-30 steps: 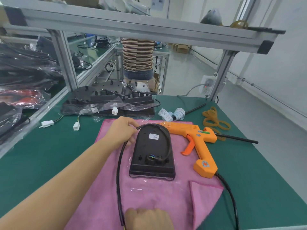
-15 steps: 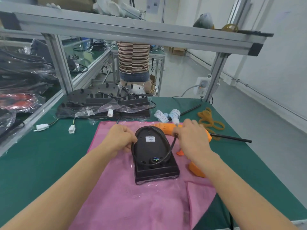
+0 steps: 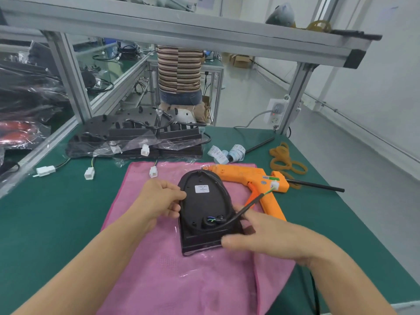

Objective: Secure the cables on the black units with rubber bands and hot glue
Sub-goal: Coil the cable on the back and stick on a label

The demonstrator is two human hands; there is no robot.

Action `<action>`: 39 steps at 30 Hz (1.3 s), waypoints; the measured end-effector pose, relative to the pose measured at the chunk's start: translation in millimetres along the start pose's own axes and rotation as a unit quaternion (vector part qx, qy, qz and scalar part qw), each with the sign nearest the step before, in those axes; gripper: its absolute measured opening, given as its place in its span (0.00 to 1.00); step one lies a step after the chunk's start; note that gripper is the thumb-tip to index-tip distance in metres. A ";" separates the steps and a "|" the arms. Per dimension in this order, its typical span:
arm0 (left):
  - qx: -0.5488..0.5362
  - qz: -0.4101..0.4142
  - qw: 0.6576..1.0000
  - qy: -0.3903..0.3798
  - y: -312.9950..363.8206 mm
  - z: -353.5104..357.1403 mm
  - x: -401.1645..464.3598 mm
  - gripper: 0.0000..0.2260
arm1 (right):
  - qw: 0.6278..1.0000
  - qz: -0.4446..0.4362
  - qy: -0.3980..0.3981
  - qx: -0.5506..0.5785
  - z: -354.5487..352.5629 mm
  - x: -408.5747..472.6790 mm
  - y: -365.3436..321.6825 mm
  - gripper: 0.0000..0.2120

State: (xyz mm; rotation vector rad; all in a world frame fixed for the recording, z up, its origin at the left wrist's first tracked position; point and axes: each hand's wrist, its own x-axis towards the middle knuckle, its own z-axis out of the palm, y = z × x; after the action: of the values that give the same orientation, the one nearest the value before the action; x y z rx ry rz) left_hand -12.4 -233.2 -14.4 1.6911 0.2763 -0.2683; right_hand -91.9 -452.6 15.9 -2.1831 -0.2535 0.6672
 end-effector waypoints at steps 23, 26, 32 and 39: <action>0.374 0.351 0.852 0.105 -25.0 22.6 -52.6 0.07 | 0.956 -0.026 0.284 0.065 25.3 21.6 17.0 0.06; 0.348 0.446 0.819 0.101 -42.0 28.3 -71.4 0.12 | 0.959 -0.022 0.276 0.056 21.7 20.1 18.5 0.06; 0.339 0.495 0.797 0.069 -54.6 16.4 -69.9 0.15 | 0.968 -0.003 0.249 -0.005 9.6 24.6 18.4 0.11; 0.376 0.491 0.786 0.019 -35.3 -8.3 -61.5 0.12 | 0.973 -0.046 0.181 0.134 7.6 28.7 18.3 0.13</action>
State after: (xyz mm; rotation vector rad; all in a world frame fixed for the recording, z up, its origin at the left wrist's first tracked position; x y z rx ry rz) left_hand -81.9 -221.9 -25.7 2.3789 -0.8065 0.5184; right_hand -72.7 -448.1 -12.8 -1.9724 -0.0665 0.2269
